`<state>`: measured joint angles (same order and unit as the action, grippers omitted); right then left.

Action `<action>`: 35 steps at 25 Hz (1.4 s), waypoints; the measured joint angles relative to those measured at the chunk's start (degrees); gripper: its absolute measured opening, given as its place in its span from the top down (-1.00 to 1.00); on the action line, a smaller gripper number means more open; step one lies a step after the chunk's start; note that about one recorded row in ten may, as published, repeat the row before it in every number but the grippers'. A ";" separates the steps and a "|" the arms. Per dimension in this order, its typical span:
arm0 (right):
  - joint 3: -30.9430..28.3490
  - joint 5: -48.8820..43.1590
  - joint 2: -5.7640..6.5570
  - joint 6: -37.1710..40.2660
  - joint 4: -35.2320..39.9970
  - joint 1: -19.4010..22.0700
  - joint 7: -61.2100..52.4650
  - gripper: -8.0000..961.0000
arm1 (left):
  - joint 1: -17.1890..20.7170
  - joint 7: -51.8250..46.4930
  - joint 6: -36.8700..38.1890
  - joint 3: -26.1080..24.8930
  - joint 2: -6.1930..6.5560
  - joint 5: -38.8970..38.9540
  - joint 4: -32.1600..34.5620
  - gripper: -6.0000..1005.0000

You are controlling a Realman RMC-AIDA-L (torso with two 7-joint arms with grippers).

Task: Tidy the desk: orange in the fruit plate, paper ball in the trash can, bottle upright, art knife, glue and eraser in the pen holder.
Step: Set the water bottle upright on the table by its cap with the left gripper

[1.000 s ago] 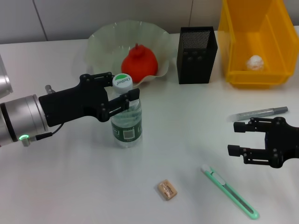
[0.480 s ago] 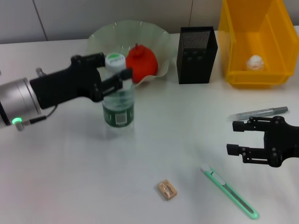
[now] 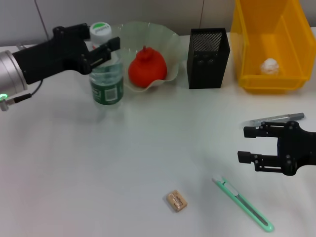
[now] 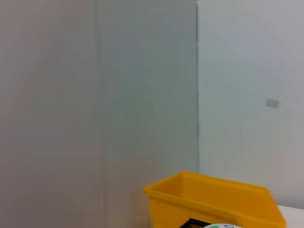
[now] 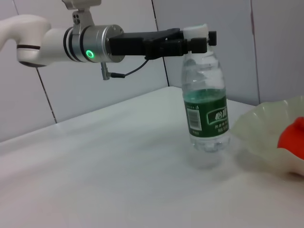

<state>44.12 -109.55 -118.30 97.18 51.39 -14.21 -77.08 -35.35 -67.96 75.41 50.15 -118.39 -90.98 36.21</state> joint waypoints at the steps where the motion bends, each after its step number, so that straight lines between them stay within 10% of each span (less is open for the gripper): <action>1: 0.00 0.01 0.00 0.05 0.00 -0.08 0.00 -0.40 | 0.14 -0.40 -0.42 -0.06 0.02 0.00 0.49 0.08; 35: 0.62 -0.47 -0.53 0.26 -0.51 -1.81 -0.17 -0.40 | 2.19 1.25 -13.71 0.44 -0.26 5.41 -0.63 -0.02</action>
<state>44.74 -110.01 -118.83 97.44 50.88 -16.01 -77.25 -33.16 -66.71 61.70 50.59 -118.65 -85.57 35.57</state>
